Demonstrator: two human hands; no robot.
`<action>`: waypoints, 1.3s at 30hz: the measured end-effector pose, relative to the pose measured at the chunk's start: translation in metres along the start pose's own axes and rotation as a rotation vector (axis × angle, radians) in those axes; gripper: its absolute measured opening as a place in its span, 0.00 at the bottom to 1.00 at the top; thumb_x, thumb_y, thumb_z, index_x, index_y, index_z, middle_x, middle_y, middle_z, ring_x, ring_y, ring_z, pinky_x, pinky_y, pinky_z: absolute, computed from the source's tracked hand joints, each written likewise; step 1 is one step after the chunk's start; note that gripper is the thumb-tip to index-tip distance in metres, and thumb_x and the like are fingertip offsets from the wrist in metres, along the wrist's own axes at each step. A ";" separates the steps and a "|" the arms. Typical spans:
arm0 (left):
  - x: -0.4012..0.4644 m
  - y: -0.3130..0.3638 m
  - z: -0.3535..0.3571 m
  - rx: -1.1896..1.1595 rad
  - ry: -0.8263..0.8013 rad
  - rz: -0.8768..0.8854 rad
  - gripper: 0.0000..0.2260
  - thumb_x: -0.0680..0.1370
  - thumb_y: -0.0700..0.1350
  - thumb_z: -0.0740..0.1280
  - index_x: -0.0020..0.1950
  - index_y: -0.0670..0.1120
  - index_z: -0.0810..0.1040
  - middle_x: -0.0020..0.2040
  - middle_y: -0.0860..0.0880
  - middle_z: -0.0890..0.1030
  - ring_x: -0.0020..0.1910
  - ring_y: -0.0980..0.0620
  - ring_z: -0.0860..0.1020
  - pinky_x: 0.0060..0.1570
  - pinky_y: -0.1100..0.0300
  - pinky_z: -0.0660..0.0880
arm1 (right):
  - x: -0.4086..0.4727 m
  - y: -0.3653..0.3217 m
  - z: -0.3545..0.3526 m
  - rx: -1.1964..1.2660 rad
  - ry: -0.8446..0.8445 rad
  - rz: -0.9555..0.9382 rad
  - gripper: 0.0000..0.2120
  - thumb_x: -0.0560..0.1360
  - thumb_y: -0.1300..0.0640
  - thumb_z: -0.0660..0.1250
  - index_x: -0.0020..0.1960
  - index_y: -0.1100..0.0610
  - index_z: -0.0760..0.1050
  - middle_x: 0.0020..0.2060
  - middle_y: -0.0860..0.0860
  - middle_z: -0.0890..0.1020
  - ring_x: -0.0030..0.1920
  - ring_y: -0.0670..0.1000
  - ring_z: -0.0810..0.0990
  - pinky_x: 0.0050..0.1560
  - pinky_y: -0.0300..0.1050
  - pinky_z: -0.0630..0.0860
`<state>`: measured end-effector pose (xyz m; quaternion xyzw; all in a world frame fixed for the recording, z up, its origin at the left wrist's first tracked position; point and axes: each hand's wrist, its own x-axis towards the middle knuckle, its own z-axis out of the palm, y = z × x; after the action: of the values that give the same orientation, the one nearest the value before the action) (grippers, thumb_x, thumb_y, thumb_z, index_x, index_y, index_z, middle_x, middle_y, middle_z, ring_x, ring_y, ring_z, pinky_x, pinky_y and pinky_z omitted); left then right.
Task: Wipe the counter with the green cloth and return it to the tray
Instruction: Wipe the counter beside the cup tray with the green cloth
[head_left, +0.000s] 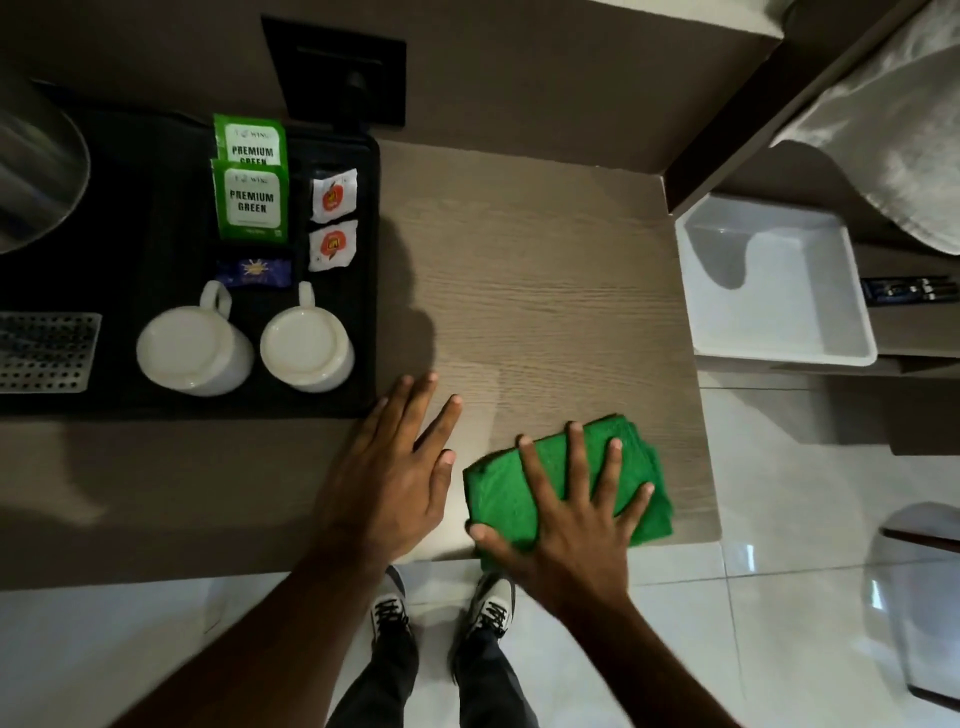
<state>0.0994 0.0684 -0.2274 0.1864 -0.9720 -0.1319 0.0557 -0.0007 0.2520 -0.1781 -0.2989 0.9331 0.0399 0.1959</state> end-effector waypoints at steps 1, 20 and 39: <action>0.000 0.000 -0.001 -0.002 0.004 0.003 0.26 0.84 0.53 0.54 0.82 0.49 0.64 0.84 0.43 0.62 0.82 0.41 0.60 0.79 0.45 0.60 | 0.001 0.011 -0.004 -0.009 -0.014 -0.021 0.49 0.62 0.14 0.45 0.78 0.33 0.45 0.82 0.51 0.41 0.79 0.66 0.35 0.68 0.83 0.40; -0.057 -0.030 -0.017 0.127 -0.005 -0.010 0.30 0.81 0.60 0.60 0.82 0.54 0.64 0.83 0.48 0.63 0.81 0.44 0.64 0.76 0.35 0.58 | 0.058 -0.048 -0.021 0.114 0.087 0.022 0.49 0.63 0.14 0.46 0.79 0.35 0.45 0.82 0.53 0.42 0.78 0.68 0.36 0.66 0.84 0.37; -0.061 -0.032 -0.014 0.144 -0.032 -0.102 0.31 0.80 0.64 0.56 0.82 0.56 0.62 0.83 0.48 0.63 0.81 0.40 0.62 0.75 0.28 0.54 | 0.151 -0.021 -0.064 0.189 0.100 0.177 0.47 0.63 0.14 0.48 0.77 0.31 0.45 0.82 0.49 0.44 0.79 0.66 0.37 0.68 0.82 0.38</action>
<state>0.1687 0.0594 -0.2266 0.2370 -0.9690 -0.0674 0.0197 -0.1229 0.1412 -0.1770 -0.1972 0.9640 -0.0461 0.1724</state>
